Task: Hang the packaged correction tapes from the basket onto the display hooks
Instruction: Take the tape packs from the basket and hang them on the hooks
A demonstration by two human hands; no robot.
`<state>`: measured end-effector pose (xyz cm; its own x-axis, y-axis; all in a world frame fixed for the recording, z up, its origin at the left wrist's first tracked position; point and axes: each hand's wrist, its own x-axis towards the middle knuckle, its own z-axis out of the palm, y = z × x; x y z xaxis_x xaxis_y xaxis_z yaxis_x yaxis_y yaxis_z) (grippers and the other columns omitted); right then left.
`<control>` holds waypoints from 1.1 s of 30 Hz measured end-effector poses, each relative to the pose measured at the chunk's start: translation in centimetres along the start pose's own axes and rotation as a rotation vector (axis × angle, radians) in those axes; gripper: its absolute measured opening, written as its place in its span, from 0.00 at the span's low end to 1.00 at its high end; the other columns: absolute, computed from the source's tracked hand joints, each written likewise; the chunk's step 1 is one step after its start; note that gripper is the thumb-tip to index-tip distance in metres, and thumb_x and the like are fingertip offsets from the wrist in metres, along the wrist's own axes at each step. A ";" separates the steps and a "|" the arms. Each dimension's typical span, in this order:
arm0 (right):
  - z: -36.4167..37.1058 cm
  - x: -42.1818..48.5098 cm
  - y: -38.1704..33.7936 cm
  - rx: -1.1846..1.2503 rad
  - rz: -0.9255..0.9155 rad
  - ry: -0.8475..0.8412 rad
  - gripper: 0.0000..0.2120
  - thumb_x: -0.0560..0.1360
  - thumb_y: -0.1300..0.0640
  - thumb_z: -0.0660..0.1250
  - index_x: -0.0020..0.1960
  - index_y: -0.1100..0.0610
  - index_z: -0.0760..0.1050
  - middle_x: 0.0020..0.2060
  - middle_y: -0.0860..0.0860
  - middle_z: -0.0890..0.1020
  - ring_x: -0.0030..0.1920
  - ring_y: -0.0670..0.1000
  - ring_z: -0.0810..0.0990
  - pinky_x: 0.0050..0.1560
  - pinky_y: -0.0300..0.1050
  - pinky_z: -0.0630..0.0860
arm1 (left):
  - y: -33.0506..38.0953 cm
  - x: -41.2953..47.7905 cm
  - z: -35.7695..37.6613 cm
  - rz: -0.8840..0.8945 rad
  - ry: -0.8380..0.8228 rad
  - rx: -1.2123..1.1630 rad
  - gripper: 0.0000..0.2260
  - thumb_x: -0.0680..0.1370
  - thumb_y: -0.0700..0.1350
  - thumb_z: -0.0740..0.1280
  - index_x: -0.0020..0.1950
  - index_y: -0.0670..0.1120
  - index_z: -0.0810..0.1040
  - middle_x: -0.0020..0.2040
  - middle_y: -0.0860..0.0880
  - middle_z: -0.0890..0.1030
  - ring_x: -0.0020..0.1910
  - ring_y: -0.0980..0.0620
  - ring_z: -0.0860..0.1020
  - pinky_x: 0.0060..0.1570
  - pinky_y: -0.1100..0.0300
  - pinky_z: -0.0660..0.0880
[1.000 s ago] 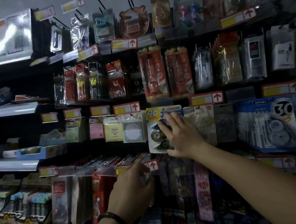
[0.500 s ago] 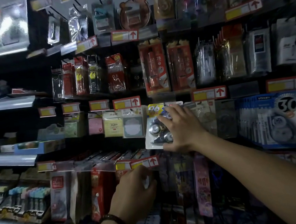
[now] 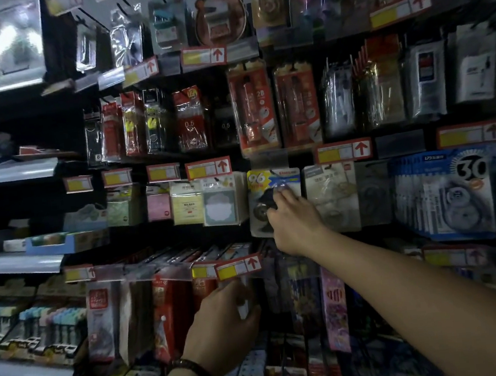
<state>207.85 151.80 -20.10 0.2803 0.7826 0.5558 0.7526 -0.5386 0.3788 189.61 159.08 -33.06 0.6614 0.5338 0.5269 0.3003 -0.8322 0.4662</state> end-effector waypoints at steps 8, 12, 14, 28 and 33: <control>0.4 -10.3 -1.9 0.229 -0.154 0.100 0.17 0.79 0.49 0.63 0.63 0.55 0.78 0.60 0.56 0.78 0.63 0.58 0.74 0.60 0.53 0.73 | 0.1 -7.4 2.8 -0.044 -0.090 0.049 0.07 0.79 0.58 0.67 0.52 0.58 0.80 0.49 0.60 0.82 0.48 0.59 0.81 0.49 0.55 0.81; 4.1 -18.3 -4.1 0.477 -0.125 -0.018 0.14 0.79 0.45 0.63 0.58 0.52 0.78 0.53 0.51 0.80 0.58 0.54 0.76 0.54 0.51 0.76 | -1.2 -14.4 7.2 -0.106 -0.168 0.064 0.11 0.78 0.60 0.68 0.55 0.56 0.82 0.50 0.60 0.83 0.49 0.58 0.82 0.49 0.57 0.81; 7.1 -22.8 -5.8 0.581 -0.090 -0.115 0.14 0.78 0.43 0.63 0.56 0.50 0.79 0.52 0.50 0.81 0.56 0.54 0.78 0.53 0.55 0.79 | -2.2 -18.2 9.7 -0.143 -0.241 0.076 0.12 0.78 0.60 0.67 0.54 0.55 0.83 0.48 0.59 0.84 0.48 0.57 0.82 0.46 0.57 0.80; 32.8 -53.8 -16.1 1.101 0.515 -0.878 0.03 0.78 0.55 0.72 0.51 0.50 0.83 0.45 0.44 0.85 0.45 0.43 0.84 0.43 0.36 0.77 | -13.0 -37.0 27.8 -0.435 -0.744 0.069 0.04 0.82 0.48 0.66 0.49 0.55 0.80 0.45 0.56 0.83 0.46 0.52 0.83 0.43 0.58 0.75; 41.8 -60.4 -21.3 1.251 0.945 -1.070 0.12 0.75 0.67 0.68 0.35 0.56 0.82 0.34 0.52 0.83 0.37 0.54 0.83 0.39 0.46 0.76 | -16.1 -37.7 34.4 -0.537 -0.927 0.064 0.10 0.82 0.50 0.66 0.59 0.49 0.83 0.56 0.48 0.86 0.54 0.46 0.83 0.55 0.52 0.80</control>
<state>199.86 129.07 -92.68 0.6328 0.5099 -0.5828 -0.0446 -0.7273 -0.6848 183.46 147.16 -84.89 0.6875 0.5329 -0.4933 0.7250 -0.5430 0.4238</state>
